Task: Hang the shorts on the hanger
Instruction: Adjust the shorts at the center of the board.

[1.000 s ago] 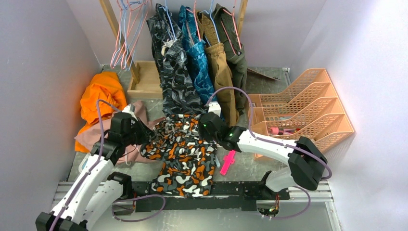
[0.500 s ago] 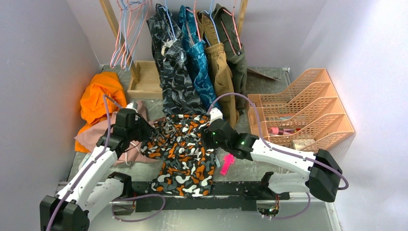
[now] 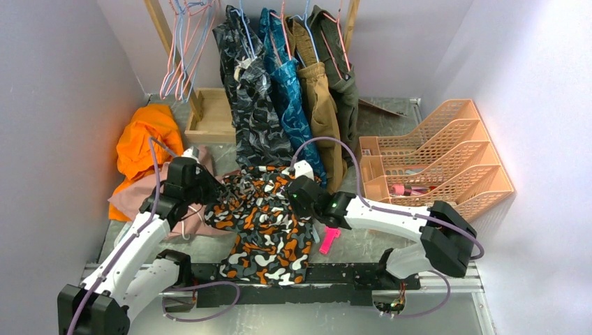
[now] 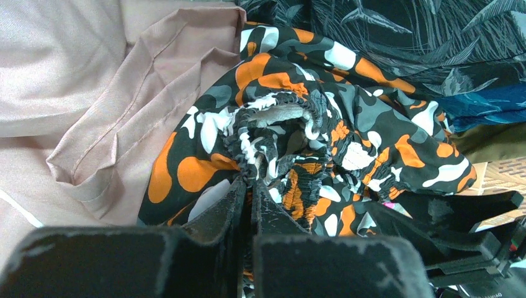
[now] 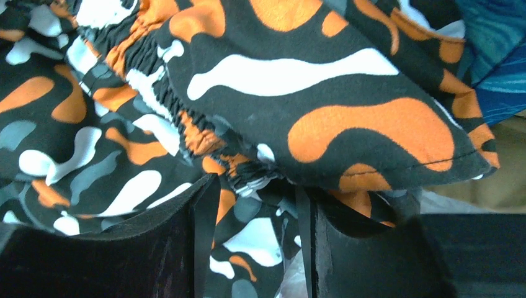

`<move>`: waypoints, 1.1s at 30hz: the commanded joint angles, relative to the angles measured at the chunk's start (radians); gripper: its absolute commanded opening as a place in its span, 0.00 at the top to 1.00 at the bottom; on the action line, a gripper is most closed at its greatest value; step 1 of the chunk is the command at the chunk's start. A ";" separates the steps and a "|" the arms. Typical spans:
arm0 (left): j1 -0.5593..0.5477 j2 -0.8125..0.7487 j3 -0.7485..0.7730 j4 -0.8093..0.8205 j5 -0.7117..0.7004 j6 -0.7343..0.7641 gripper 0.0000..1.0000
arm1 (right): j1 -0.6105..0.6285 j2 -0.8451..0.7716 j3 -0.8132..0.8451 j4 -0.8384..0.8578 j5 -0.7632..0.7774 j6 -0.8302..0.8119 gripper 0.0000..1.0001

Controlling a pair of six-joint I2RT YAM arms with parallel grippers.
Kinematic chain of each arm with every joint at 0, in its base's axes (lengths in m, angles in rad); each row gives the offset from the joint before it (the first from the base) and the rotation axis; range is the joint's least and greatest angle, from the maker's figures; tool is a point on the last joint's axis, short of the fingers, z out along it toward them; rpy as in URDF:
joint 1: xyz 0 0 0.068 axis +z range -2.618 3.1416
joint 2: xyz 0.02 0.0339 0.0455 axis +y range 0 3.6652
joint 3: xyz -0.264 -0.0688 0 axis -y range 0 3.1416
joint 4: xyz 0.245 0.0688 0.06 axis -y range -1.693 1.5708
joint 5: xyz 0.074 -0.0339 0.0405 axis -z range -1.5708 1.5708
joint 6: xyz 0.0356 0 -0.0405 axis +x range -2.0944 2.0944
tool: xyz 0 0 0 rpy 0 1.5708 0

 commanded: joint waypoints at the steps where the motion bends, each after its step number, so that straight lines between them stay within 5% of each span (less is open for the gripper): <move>1: -0.004 -0.021 0.039 -0.018 -0.023 0.016 0.93 | 0.002 0.031 0.036 0.037 0.114 0.019 0.48; 9: -0.004 -0.032 0.038 -0.017 -0.005 0.016 0.93 | 0.001 0.064 0.044 0.085 0.176 0.032 0.51; 19: -0.003 -0.100 0.193 -0.171 0.008 0.081 0.93 | 0.002 -0.164 0.116 0.071 0.199 -0.041 1.00; 27: -0.004 -0.211 0.533 -0.329 -0.027 0.269 0.93 | 0.002 -0.334 0.480 -0.157 -0.047 -0.246 1.00; 33: -0.004 -0.278 0.766 -0.177 0.040 0.381 0.93 | 0.001 -0.318 0.856 -0.225 -0.190 -0.315 1.00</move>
